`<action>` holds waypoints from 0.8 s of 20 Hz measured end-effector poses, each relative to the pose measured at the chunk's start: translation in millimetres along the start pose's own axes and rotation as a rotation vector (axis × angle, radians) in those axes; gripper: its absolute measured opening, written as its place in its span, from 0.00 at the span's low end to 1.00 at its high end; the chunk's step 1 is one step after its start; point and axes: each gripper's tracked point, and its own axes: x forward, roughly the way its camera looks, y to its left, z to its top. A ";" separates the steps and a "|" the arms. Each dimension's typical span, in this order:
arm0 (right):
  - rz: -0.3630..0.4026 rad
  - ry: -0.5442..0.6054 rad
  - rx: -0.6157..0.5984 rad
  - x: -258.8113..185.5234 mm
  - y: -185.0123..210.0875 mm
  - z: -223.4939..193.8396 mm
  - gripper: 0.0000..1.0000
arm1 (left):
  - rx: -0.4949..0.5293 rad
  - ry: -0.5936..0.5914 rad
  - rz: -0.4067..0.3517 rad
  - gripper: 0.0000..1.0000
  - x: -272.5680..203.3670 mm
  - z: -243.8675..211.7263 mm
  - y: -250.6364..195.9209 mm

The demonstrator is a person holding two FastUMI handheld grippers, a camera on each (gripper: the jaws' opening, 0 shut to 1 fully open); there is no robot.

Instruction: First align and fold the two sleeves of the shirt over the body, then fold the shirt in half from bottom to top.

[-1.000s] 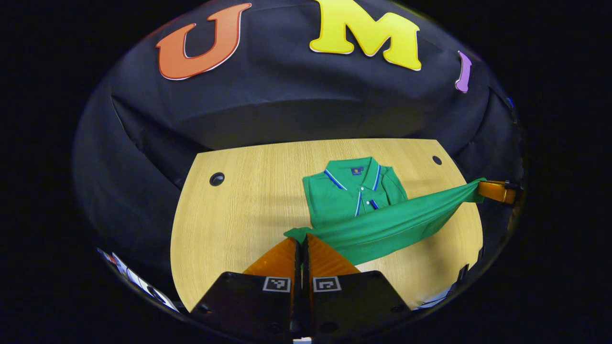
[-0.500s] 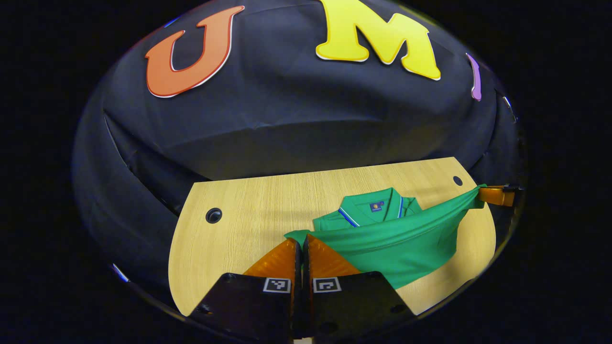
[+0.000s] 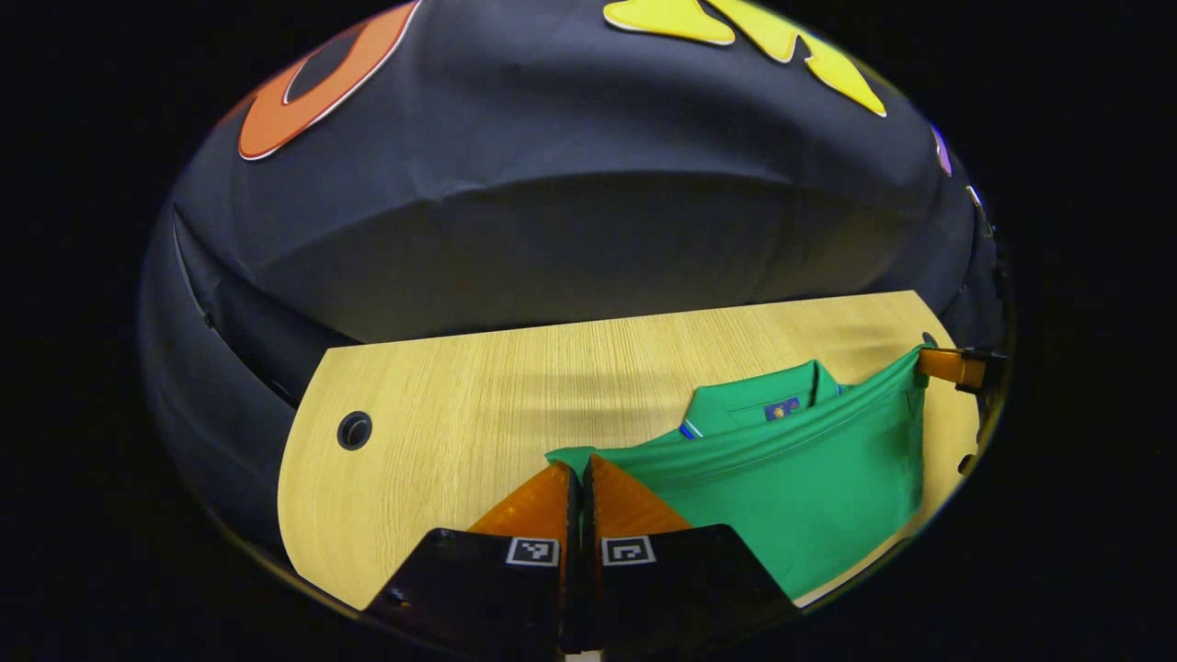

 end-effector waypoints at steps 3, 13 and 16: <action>-0.008 0.020 -0.027 22.3 3.6 -13.5 0.06 | -0.008 0.045 0.009 0.03 19.0 -18.0 0.7; 0.028 0.061 -0.002 26.0 -2.1 -24.2 0.37 | -0.038 0.096 -0.014 0.14 27.6 -36.3 -9.2; 0.074 0.046 0.022 2.6 4.3 -14.6 0.81 | -0.082 0.074 -0.032 0.64 14.1 -29.8 -14.3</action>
